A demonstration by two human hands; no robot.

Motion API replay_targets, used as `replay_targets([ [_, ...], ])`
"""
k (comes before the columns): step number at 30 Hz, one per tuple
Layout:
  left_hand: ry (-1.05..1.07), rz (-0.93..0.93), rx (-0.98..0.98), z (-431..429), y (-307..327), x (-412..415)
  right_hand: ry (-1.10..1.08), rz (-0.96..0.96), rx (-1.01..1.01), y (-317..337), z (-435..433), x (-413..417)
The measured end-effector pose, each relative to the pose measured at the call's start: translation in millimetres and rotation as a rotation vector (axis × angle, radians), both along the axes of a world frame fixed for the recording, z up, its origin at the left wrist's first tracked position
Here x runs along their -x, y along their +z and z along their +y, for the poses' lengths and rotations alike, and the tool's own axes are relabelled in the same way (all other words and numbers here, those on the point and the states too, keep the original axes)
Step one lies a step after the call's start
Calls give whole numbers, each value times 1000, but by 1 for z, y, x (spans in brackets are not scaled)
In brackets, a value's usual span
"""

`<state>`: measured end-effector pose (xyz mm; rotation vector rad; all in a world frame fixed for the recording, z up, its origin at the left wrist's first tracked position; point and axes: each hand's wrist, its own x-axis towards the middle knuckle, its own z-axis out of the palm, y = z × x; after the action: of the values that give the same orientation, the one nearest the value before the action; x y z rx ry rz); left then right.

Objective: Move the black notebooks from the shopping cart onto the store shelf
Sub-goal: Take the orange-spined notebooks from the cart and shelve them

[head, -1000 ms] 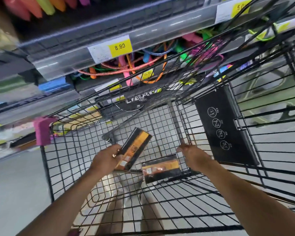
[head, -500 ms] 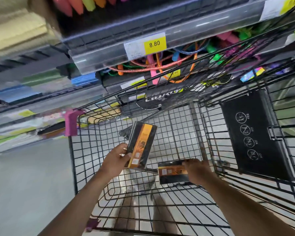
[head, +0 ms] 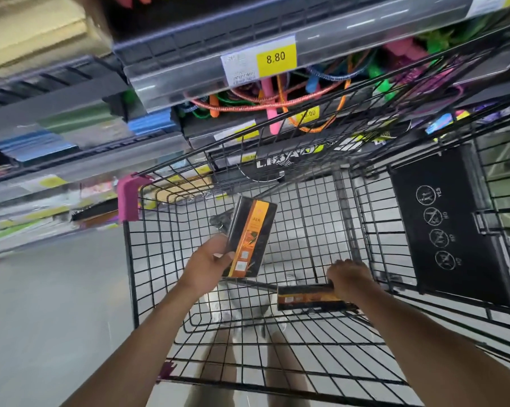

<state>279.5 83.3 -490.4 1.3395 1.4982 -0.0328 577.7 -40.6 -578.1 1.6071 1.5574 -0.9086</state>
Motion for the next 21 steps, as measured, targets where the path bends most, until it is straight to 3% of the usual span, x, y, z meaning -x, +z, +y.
replay_targets([
  [7, 3, -13, -7, 1, 25, -9, -50, 70, -76, 37, 6, -1],
  [16, -55, -27, -30, -1, 108, -26, -626, 469, -295, 155, 38, -25],
  [21, -32, -71, -95, 7, 156, -26, -728, 463, -452, 222, 68, -38],
])
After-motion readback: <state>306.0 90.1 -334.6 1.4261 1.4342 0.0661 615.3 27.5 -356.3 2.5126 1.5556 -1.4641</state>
